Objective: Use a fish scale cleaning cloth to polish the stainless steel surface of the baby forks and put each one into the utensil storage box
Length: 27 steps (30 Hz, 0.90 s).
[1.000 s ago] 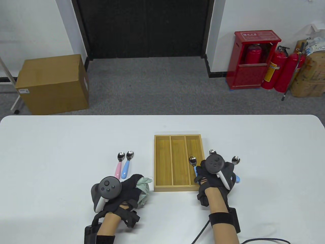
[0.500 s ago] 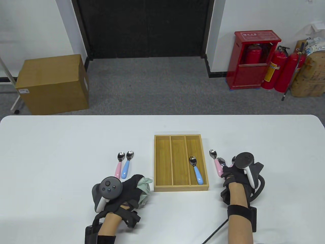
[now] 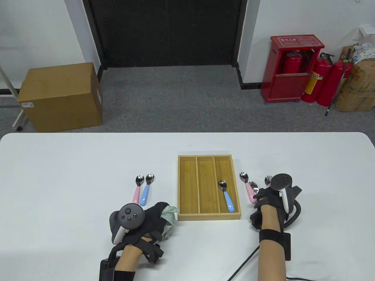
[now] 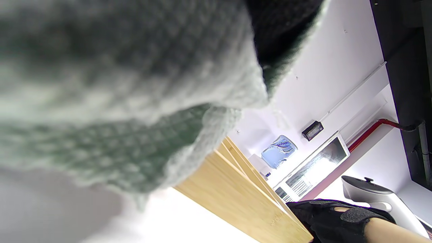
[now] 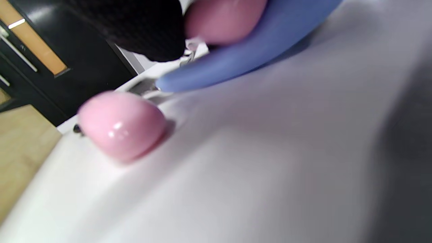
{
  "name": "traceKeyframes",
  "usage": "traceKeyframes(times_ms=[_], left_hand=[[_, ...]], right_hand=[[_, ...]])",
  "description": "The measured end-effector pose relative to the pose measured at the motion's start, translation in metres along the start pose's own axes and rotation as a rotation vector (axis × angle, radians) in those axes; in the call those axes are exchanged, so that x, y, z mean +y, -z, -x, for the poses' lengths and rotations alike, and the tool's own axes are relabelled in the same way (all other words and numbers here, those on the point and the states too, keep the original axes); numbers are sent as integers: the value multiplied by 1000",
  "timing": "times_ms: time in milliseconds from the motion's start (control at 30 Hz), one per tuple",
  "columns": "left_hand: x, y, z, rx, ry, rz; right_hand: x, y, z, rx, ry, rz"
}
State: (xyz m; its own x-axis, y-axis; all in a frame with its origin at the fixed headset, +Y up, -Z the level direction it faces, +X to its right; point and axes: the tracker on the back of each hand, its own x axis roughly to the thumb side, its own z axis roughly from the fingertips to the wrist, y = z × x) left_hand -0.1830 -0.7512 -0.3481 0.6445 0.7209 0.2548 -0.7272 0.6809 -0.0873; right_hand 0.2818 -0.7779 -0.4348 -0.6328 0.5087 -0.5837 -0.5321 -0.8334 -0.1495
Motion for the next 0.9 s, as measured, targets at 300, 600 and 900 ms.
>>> traceKeyframes(times_ms=[300, 600, 900], left_hand=[[5, 1, 7, 35, -129, -13], [4, 0, 7, 53, -307, -14], [0, -1, 14, 65, -545, 4]], right_hand=[[-20, -39, -22, -312, 175, 131], [-19, -130, -62, -625, 472, -49], [23, -182, -83, -821, 613, -244]])
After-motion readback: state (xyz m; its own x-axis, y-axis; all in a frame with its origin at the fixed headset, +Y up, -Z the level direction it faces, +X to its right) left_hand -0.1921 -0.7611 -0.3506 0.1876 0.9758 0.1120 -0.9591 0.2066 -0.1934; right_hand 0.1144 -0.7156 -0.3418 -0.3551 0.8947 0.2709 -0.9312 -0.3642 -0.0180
